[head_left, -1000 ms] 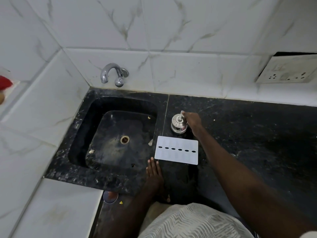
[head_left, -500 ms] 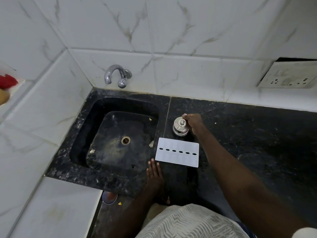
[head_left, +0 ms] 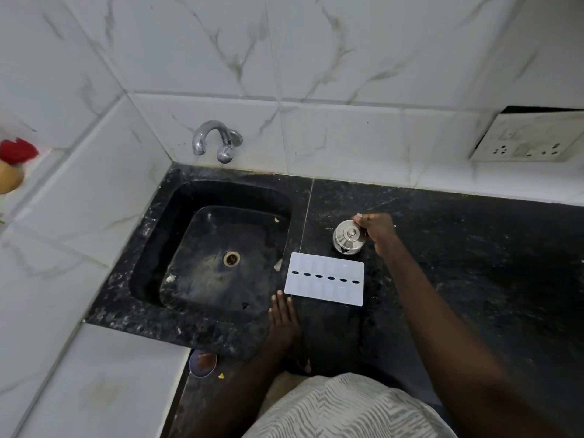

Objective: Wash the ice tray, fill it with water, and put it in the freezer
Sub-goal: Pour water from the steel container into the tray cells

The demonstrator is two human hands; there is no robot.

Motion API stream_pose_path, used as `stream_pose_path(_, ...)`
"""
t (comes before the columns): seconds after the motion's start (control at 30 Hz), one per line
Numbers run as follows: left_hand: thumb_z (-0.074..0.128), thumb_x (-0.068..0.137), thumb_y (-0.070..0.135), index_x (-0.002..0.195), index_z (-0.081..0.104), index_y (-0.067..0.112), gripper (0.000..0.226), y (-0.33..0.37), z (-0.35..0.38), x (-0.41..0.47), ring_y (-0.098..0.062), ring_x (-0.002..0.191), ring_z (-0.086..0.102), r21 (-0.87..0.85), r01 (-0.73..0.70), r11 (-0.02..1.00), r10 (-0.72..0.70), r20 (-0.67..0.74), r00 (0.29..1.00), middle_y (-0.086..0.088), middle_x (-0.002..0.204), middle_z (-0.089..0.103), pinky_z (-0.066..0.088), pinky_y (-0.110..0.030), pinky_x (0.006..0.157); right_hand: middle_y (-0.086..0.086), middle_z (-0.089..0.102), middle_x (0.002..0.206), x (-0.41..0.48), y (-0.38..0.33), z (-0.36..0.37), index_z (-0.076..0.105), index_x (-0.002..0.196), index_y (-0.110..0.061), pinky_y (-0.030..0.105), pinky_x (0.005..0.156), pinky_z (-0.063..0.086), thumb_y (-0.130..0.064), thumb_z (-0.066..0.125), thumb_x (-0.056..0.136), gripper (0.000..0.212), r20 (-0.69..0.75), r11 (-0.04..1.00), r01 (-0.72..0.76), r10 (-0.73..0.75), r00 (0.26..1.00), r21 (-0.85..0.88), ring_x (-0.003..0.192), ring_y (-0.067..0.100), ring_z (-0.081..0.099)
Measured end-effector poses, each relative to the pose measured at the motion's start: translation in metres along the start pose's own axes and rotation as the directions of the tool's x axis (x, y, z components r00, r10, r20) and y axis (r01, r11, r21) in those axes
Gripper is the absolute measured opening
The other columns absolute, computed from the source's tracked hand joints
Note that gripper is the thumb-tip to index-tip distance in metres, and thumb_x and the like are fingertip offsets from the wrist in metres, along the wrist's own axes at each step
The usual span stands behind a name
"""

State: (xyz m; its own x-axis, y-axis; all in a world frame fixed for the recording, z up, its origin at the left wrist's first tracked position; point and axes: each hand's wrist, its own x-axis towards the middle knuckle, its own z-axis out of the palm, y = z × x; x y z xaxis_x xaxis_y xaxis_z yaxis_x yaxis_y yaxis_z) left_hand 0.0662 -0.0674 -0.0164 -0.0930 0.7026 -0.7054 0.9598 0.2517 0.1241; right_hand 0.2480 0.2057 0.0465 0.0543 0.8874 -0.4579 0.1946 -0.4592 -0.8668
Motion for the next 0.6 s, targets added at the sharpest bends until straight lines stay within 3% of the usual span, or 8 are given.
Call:
stream_pose_path(0.1, 0.087, 0.073, 0.055, 0.151, -0.024, -0.013, 0.152, 0.001, -0.004, 0.0, -0.059, 0.144, -0.032, 0.016, -0.001, 1.0, 0.001, 0.042, 0.999, -0.043, 0.152, -0.035, -0.01, -0.062, 0.123, 0.004, 0.073, 0.074, -0.003, 0.001, -0.013, 0.073, 0.07, -0.009, 0.023, 0.051, 0.048, -0.005, 0.076, 0.09, 0.021, -0.001, 1.0, 0.017, -0.017, 1.0, -0.004, 0.057, 0.01, 0.06)
stream_pose_path(0.27, 0.093, 0.062, 0.057, 0.15, -0.027, -0.013, 0.164, 0.0, -0.006, 0.001, -0.058, 0.141, -0.036, 0.023, 0.0, 1.0, -0.002, 0.068, 0.998, -0.042, 0.149, -0.04, -0.012, -0.064, 0.123, 0.018, 0.076, 0.092, -0.003, 0.011, -0.027, 0.074, 0.071, -0.008, 0.03, 0.067, 0.055, -0.004, 0.076, 0.089, 0.019, -0.058, 0.999, 0.035, -0.033, 0.998, 0.037, 0.074, 0.022, 0.066)
stream_pose_path(0.4, 0.094, 0.059, 0.057, 0.15, -0.029, -0.012, 0.168, 0.0, -0.005, 0.003, -0.057, 0.14, -0.038, 0.015, 0.004, 1.0, -0.005, 0.079, 0.997, -0.041, 0.148, -0.043, -0.013, -0.063, 0.122, 0.015, 0.078, 0.093, -0.004, 0.014, -0.033, 0.077, 0.076, -0.008, 0.038, 0.079, 0.058, -0.006, 0.077, 0.089, 0.013, -0.088, 0.999, 0.039, -0.038, 0.995, 0.016, 0.08, 0.02, 0.068)
stream_pose_path(0.5, 0.093, 0.065, 0.054, 0.15, -0.029, -0.011, 0.163, 0.001, -0.003, 0.004, -0.057, 0.14, -0.038, 0.016, 0.003, 1.0, -0.004, 0.067, 0.998, -0.038, 0.143, -0.046, -0.011, -0.062, 0.123, 0.011, 0.077, 0.086, -0.004, 0.013, -0.037, 0.075, 0.068, -0.012, 0.032, 0.073, 0.057, -0.008, 0.078, 0.088, 0.021, -0.1, 0.998, 0.06, -0.061, 0.993, -0.016, 0.077, 0.017, 0.068)
stream_pose_path(0.6, 0.088, 0.071, 0.055, 0.153, -0.024, -0.011, 0.154, 0.0, 0.002, 0.005, -0.057, 0.145, -0.032, 0.008, 0.018, 1.0, -0.018, 0.012, 1.0, -0.037, 0.146, -0.043, -0.005, -0.063, 0.126, 0.002, 0.068, 0.068, -0.008, 0.008, -0.038, 0.075, 0.077, 0.002, 0.021, 0.056, 0.049, -0.009, 0.079, 0.089, 0.017, -0.12, 0.994, 0.096, -0.102, 0.987, -0.056, 0.056, 0.001, 0.057)
